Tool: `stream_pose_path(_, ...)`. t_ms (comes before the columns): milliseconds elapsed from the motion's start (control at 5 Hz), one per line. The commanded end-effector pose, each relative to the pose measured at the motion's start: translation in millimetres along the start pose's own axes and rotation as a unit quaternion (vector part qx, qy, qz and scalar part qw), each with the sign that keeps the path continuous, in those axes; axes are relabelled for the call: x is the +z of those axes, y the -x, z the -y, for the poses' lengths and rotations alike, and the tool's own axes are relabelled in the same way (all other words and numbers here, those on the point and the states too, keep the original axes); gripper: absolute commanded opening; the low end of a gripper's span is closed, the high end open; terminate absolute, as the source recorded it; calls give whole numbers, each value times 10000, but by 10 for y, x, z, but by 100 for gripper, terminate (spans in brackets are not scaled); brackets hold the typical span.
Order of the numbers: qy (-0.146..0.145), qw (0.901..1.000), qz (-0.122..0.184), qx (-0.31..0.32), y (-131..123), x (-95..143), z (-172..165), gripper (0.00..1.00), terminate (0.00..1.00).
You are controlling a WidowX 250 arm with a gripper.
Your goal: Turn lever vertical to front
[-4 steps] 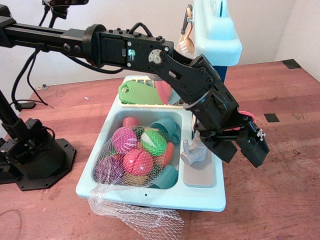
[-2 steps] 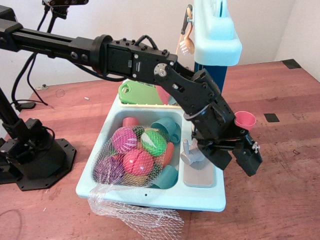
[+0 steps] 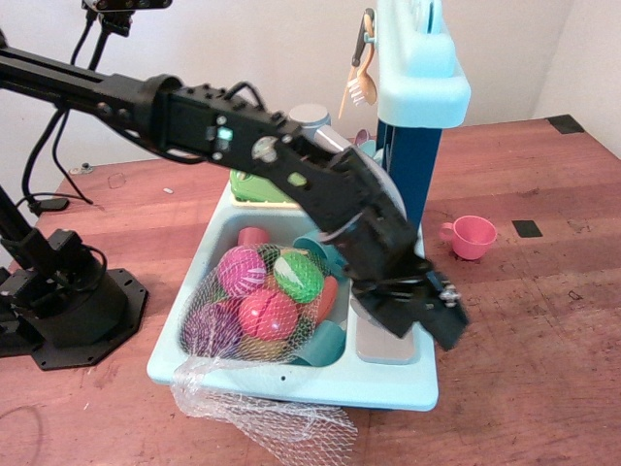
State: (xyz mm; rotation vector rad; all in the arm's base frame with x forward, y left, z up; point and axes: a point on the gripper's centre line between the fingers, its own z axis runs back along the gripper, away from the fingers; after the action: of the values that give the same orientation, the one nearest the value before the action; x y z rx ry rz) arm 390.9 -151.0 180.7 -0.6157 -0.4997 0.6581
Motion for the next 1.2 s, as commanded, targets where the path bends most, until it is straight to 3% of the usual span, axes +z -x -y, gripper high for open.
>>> stream_pose_path(0,364,9987,361,23,-42,385,-48,100,0)
stream_pose_path(200,400,9976,546,140,-8,409,-191,100,0)
stream_pose_path(800,623,9940,813,376,-282,-128,-366,100,0)
stream_pose_path(1000,519,9951,785,315,-371,-16,-424,100,0)
